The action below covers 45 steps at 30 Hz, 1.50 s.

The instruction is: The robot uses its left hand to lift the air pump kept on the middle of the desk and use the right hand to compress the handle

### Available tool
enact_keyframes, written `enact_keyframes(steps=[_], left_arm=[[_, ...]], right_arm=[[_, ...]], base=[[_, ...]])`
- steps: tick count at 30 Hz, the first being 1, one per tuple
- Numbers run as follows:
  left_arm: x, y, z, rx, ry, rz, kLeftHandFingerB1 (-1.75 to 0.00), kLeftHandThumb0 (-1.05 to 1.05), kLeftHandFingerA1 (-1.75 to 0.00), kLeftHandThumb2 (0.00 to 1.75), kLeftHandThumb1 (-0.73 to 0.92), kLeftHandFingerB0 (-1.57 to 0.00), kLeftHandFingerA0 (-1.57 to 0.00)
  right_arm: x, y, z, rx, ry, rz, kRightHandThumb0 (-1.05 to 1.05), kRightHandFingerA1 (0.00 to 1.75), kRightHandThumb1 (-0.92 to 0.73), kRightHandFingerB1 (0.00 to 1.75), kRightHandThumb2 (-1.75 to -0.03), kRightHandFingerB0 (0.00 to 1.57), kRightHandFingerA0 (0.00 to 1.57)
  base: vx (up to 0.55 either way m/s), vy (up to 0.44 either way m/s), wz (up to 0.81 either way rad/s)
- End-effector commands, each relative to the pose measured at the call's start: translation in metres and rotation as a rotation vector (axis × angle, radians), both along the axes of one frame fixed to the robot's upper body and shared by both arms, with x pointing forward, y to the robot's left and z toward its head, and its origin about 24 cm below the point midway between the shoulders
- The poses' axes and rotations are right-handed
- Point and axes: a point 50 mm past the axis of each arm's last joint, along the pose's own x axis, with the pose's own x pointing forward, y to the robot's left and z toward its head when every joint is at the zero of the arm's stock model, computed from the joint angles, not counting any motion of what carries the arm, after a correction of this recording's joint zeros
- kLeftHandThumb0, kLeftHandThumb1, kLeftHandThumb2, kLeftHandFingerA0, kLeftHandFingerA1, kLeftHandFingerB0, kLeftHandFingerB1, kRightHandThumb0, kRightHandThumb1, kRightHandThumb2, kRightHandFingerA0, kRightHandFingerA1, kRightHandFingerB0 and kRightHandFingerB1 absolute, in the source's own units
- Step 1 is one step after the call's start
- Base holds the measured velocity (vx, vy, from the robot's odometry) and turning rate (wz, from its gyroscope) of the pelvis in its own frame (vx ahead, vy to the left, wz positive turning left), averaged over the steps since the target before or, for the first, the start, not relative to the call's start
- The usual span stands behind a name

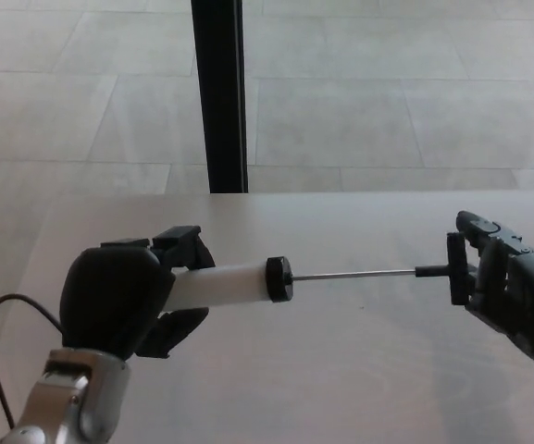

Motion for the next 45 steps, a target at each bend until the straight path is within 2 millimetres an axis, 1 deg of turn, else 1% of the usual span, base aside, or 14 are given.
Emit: enact_keyframes(steps=[1,9,11,13,14,21,23,25,31,32,34,41,42,45], left_arm=[[-0.001,0.002,-0.004,-0.045,0.02,0.033,-1.45,0.0,-1.75,1.34,0.44,-0.87,-0.93],[-0.002,0.007,-0.006,0.059,0.032,0.009,-1.44,-0.05,-1.75,1.31,0.44,-0.85,-0.98],[-0.004,0.008,-0.008,0.056,0.032,0.0,-1.24,-0.09,-1.45,1.21,0.47,-1.01,-1.27],[-0.003,0.008,-0.009,0.077,0.022,0.002,-1.24,-0.1,-1.44,1.2,0.47,-1.02,-1.26],[-0.003,0.009,-0.009,0.083,0.023,0.003,-1.46,-0.08,-1.75,1.21,0.48,-0.82,-0.95],[-0.003,0.011,-0.007,0.094,-0.001,0.011,-1.41,-0.04,-1.75,1.24,0.45,-0.85,-0.91],[-0.002,0.012,-0.007,0.097,0.001,0.011,-1.19,-0.07,-1.39,1.17,0.47,-1.0,-1.21],[-0.002,0.012,-0.006,0.11,-0.012,0.008,-1.4,-0.05,-1.73,1.21,0.47,-0.85,-0.89],[0.0,0.009,-0.005,0.062,0.001,0.012,-1.47,-0.06,-1.75,1.22,0.47,-0.81,-0.96],[0.002,0.006,-0.003,0.06,-0.01,0.005,-1.23,-0.06,-1.42,1.19,0.46,-1.02,-1.25],[0.004,0.004,-0.002,0.044,-0.021,0.009,-1.24,-0.05,-1.43,1.19,0.46,-1.04,-1.26],[0.004,0.006,0.0,0.052,-0.008,0.017,-1.23,-0.05,-1.4,1.2,0.45,-1.01,-1.22],[0.004,0.006,-0.001,0.044,-0.01,0.018,-1.48,-0.04,-1.75,1.22,0.45,-0.82,-0.91],[0.004,0.005,-0.002,0.024,-0.018,0.019,-1.42,-0.03,-1.72,1.23,0.44,-0.84,-0.93]], right_arm=[[0.0,-0.001,0.0,0.01,0.005,-0.03,-1.05,0.09,-0.92,0.02,-1.31,0.0,0.0],[0.011,-0.004,0.021,-0.086,-0.057,-0.002,-0.98,0.12,-0.92,0.07,-1.31,0.0,0.0],[0.014,-0.006,0.026,-0.106,-0.072,0.004,-0.98,0.11,-0.92,0.06,-1.31,0.0,0.0],[0.015,-0.008,0.031,-0.107,-0.081,0.004,-1.0,0.11,-0.92,0.05,-1.31,0.0,0.0],[0.016,-0.009,0.032,-0.107,-0.082,0.004,-1.02,0.1,-0.92,0.04,-1.3,0.0,0.0],[0.023,-0.018,0.048,-0.109,-0.123,-0.01,-0.99,0.15,-0.92,0.11,-1.3,0.02,0.0],[0.025,-0.019,0.049,-0.119,-0.126,-0.016,-0.98,0.16,-0.92,0.11,-1.3,0.04,0.0],[0.024,-0.018,0.048,-0.095,-0.127,-0.022,-1.0,0.15,-0.92,0.11,-1.3,0.04,0.0],[0.021,-0.011,0.042,-0.011,-0.098,-0.042,-1.05,0.07,-0.92,0.08,-1.3,0.07,0.0],[0.018,-0.008,0.037,0.017,-0.096,-0.057,-1.04,0.09,-0.92,0.08,-1.3,0.06,0.0],[0.012,-0.005,0.026,0.084,-0.072,-0.067,-1.04,0.1,-0.92,0.04,-1.3,0.0,0.0],[0.005,0.002,0.011,0.154,-0.033,-0.108,-1.02,0.1,-0.92,0.05,-1.3,0.0,0.0],[0.004,0.004,0.011,0.162,-0.034,-0.11,-1.02,0.09,-0.92,0.05,-1.3,0.0,0.0],[0.004,0.01,0.009,0.186,-0.038,-0.111,-1.02,0.09,-0.92,0.06,-1.3,0.0,0.0]], base=[[0.0,0.0,0.0],[0.0,0.0,0.0],[0.0,0.0,0.0],[0.0,0.0,0.0],[0.0,0.0,0.0],[0.0,0.0,0.0],[0.0,0.0,0.0],[0.0,0.0,0.0],[0.0,0.0,0.0],[0.0,0.0,0.0],[0.0,0.0,0.0],[0.0,0.0,0.0],[0.0,0.0,0.0],[0.0,0.0,0.0]])
